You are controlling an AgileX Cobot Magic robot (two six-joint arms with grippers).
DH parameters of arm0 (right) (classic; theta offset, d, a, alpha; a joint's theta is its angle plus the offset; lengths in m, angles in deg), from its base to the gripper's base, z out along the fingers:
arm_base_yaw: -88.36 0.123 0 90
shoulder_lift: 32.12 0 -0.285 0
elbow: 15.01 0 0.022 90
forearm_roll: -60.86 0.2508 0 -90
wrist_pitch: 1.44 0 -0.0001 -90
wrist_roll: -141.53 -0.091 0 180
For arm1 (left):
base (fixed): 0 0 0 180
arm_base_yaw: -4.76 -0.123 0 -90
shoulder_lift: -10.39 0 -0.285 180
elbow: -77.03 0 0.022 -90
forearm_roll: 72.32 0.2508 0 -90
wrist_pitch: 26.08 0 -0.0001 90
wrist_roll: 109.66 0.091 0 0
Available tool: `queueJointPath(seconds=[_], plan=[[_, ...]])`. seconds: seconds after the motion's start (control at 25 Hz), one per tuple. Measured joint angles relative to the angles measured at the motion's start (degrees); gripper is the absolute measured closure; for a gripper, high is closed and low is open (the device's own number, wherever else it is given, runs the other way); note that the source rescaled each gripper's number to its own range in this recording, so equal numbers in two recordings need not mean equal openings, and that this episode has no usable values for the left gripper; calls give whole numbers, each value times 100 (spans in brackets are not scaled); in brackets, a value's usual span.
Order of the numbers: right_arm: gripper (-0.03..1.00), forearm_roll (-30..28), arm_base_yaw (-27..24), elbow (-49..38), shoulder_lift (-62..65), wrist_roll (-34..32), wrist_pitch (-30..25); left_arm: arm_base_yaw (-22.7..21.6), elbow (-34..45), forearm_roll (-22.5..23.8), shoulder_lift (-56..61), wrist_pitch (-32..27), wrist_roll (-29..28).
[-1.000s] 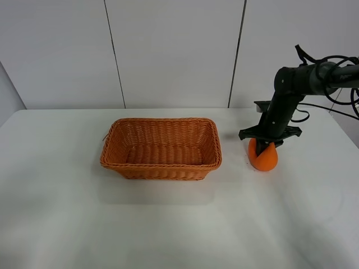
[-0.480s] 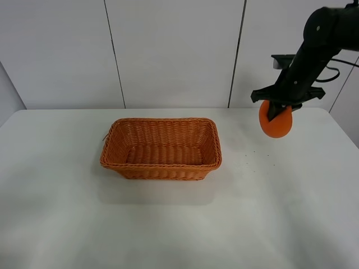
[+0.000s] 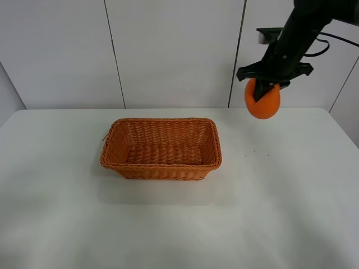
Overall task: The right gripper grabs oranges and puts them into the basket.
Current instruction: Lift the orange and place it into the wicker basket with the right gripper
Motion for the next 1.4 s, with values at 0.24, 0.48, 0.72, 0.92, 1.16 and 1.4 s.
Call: queueJointPath(seconds=[0.24,0.48,0.72,0.92,1.16,1.4], plan=[[97,17,1197,17,-45,0,475,0,0,0,0,0,0],[97,-2,1985,43,-661,0,1366,0,0,0,0,0,0],[97,-100,2064,43,-1530,-16,2364,0,0,0,0,0,0],[97,29,2064,43,-1808,5,2485,0,0,0,0,0,0],[28,209,2064,43,-1808,127,2454,0,0,0,0,0,0],[-1,227,2064,507,-1789,162,1877,0,0,0,0,0,0]])
